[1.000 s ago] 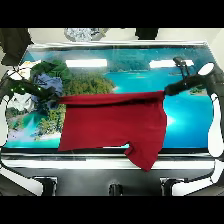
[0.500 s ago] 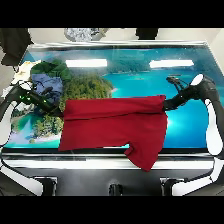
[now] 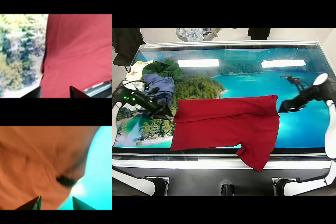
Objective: Fold the shirts.
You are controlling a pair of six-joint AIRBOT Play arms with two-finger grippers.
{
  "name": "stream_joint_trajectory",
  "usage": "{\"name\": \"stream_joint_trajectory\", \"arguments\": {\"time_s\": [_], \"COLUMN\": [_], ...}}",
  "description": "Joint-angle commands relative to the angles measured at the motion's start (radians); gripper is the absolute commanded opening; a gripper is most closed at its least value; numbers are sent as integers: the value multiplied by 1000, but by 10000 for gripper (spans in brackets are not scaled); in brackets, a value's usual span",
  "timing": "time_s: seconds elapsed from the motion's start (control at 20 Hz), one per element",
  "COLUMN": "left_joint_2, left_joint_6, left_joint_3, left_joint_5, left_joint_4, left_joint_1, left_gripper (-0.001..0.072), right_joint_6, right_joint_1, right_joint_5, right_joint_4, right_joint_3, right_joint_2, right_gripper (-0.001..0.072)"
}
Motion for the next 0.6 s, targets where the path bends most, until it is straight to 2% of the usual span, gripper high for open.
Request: {"name": "stream_joint_trajectory", "arguments": {"time_s": [0.0,0.25,0.55], "left_joint_2": [119,340,391], "left_joint_6": [-6,94,124], "left_joint_3": [-126,-625,-801], "left_joint_5": [32,225,311], "left_joint_4": [22,45,39], "left_joint_1": [21,43,58], "left_gripper": [439,438,438], "right_joint_6": [-14,-55,-96], "right_joint_1": [-79,-80,-80], "right_joint_5": [102,7,-19], "right_joint_4": [-40,-64,-61], "right_joint_3": [-47,-327,-454], "right_joint_2": [76,207,267], "right_gripper": [492,491,491]}}
